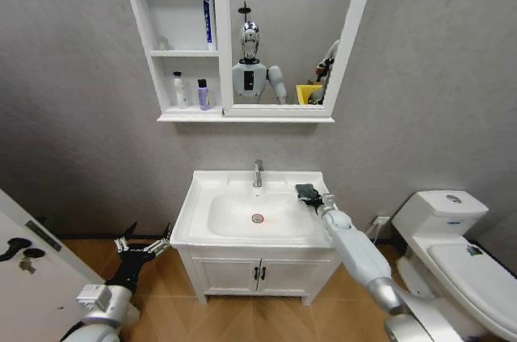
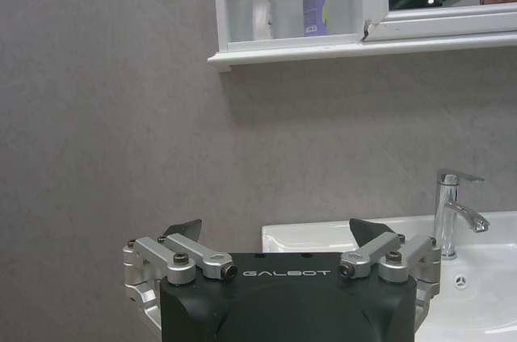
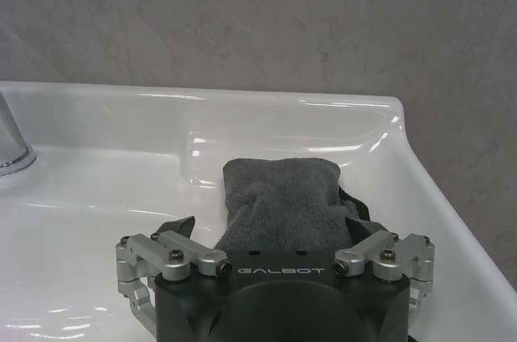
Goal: Move facial cleanser and shampoo from washbasin to cabinet, then wipe washbasin with towel.
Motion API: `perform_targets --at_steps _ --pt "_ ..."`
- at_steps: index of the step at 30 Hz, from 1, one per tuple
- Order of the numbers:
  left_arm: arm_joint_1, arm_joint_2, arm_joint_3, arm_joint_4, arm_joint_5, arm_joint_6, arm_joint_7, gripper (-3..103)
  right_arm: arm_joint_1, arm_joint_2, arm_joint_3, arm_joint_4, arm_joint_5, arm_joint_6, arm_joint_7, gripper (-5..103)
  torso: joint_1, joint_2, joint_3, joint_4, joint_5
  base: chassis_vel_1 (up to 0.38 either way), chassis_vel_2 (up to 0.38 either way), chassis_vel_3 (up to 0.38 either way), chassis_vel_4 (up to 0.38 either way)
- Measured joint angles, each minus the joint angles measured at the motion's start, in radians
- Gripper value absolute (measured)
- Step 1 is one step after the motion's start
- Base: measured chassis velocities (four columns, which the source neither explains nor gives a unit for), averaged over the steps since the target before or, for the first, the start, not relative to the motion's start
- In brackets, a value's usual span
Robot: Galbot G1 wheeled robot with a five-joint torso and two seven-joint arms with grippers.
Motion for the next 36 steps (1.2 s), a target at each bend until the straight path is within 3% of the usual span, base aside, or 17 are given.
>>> perform_targets --at_steps 7,9,15,17,22,29,36 --pt "0.000 0.000 0.000 0.000 0.000 0.000 0.000 100 0.020 0.008 0.013 -0.049 -0.027 0.018 -0.001 101 0.000 0.000 0.000 -0.0002 0.0002 0.000 0.000 0.000 0.000" --pt "0.000 0.000 0.000 0.000 0.000 0.000 0.000 100 0.026 0.010 0.018 -0.071 -0.036 0.025 -0.008 88 0.000 0.000 0.000 -0.0002 0.0001 0.000 0.000 0.000 0.000" --pt "0.000 0.000 0.000 0.000 0.000 0.000 0.000 100 0.025 0.006 0.020 -0.073 -0.037 0.032 -0.018 71 0.000 0.000 0.000 -0.0001 0.0002 0.000 0.000 0.000 0.000" --pt "0.000 0.000 0.000 0.000 0.000 0.000 0.000 100 0.018 -0.001 0.022 -0.059 -0.033 0.032 -0.017 55 0.000 0.000 0.000 -0.0001 0.0001 0.000 0.000 0.000 0.000" --pt "0.000 0.000 0.000 0.000 0.000 0.000 0.000 100 0.008 -0.010 0.025 -0.044 -0.029 0.028 -0.011 44 0.000 0.000 0.000 -0.0002 0.0001 0.000 0.000 0.000 0.000" --pt "0.000 0.000 0.000 0.000 0.000 0.000 0.000 100 -0.017 -0.028 0.035 0.008 0.002 0.001 -0.003 12 0.000 0.000 0.000 -0.0005 0.0002 0.000 0.000 0.000 0.000" --pt "0.000 0.000 0.000 0.000 0.000 0.000 0.000 100 -0.048 -0.057 0.038 0.104 0.041 -0.033 0.032 6 0.000 0.000 0.000 -0.0003 0.0001 0.000 0.000 0.000 0.000"
